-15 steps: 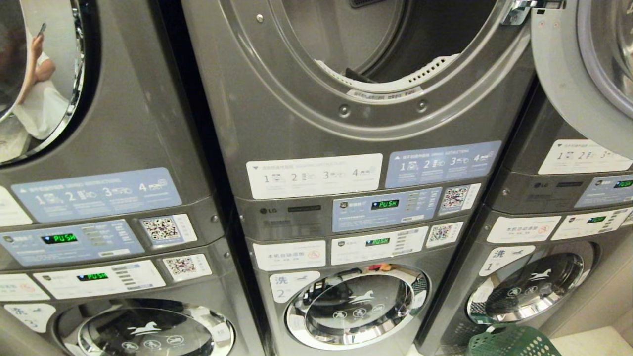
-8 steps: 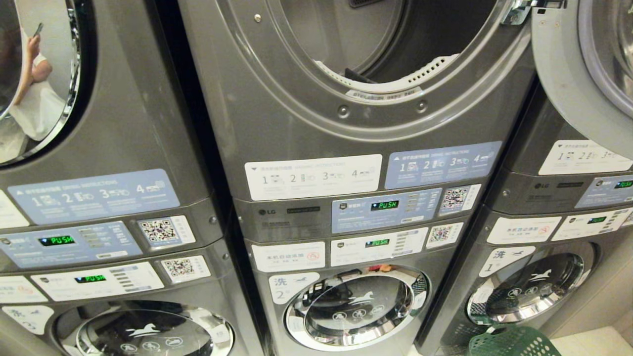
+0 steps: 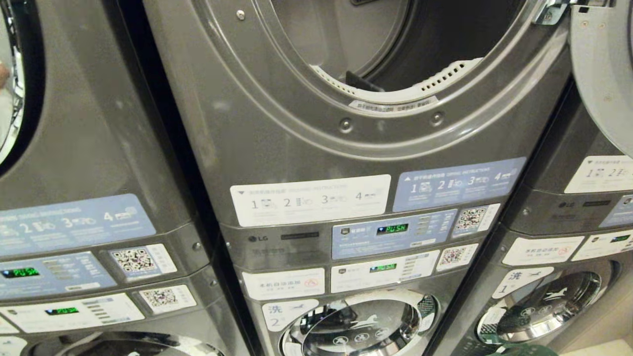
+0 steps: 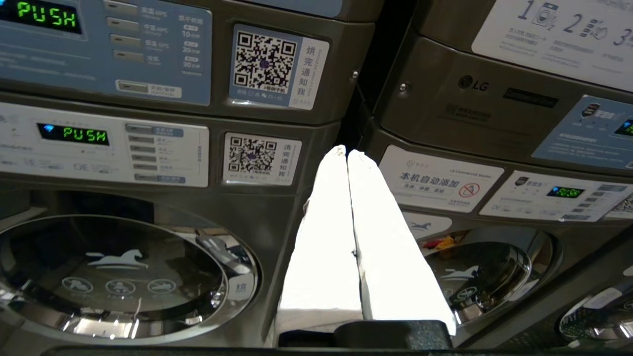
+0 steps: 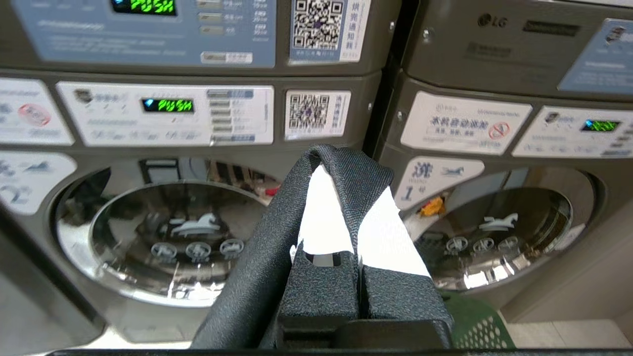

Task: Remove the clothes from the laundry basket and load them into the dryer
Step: Put the clothes in the dryer

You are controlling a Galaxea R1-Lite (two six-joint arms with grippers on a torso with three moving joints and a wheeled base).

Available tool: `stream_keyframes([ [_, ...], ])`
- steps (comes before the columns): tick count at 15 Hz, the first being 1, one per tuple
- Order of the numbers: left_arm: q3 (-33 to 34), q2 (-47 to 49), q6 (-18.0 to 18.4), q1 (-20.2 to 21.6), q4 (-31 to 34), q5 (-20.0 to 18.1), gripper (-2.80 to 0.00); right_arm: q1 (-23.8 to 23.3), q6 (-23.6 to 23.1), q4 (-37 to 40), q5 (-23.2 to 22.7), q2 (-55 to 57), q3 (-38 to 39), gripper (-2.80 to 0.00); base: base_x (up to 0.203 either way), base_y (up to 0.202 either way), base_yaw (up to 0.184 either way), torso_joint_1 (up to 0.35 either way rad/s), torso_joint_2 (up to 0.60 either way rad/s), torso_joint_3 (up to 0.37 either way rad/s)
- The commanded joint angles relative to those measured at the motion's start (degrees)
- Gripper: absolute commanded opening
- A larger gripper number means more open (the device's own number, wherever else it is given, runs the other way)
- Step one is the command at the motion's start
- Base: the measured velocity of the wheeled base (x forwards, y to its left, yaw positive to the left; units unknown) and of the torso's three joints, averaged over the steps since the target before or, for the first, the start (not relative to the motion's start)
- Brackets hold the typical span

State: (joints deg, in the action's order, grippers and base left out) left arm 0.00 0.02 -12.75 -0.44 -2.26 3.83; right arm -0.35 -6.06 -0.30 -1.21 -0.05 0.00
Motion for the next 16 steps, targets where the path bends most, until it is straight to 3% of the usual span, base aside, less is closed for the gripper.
stream_keyframes([
  [1, 1.7, 0.0, -0.1, 0.0, 0.0, 0.0, -2.80, 0.0, -0.1, 0.0, -0.1, 0.0, 0.3, -2.80, 0.193, 0.000, -0.001, -0.002, 0.01, 0.002],
  [8, 1.7, 0.0, -0.2, 0.0, 0.0, 0.0, -2.80, 0.0, -0.1, 0.0, 0.0, 0.0, 0.3, -2.80, 0.195, 0.000, 0.000, 0.004, 0.00, 0.002],
  [12, 1.8, 0.0, -0.1, 0.0, 0.1, 0.0, -2.80, 0.0, -1.7, -0.4, -0.4, 0.0, 0.3, -2.80, 0.030, 0.000, -0.001, -0.006, 0.00, 0.002],
  [14, 1.7, 0.0, -0.2, 0.0, 0.1, 0.0, -2.80, 0.0, -3.9, -2.5, -0.8, 0.2, -4.3, -2.80, 0.000, 0.000, 0.000, 0.000, 0.00, 0.000],
  [16, 1.7, 0.0, 0.0, 0.0, 0.1, 0.0, -2.80, 0.0, -4.4, -2.7, -3.5, 3.6, -15.0, -2.80, 0.000, 0.000, 0.000, 0.000, 0.00, 0.000],
])
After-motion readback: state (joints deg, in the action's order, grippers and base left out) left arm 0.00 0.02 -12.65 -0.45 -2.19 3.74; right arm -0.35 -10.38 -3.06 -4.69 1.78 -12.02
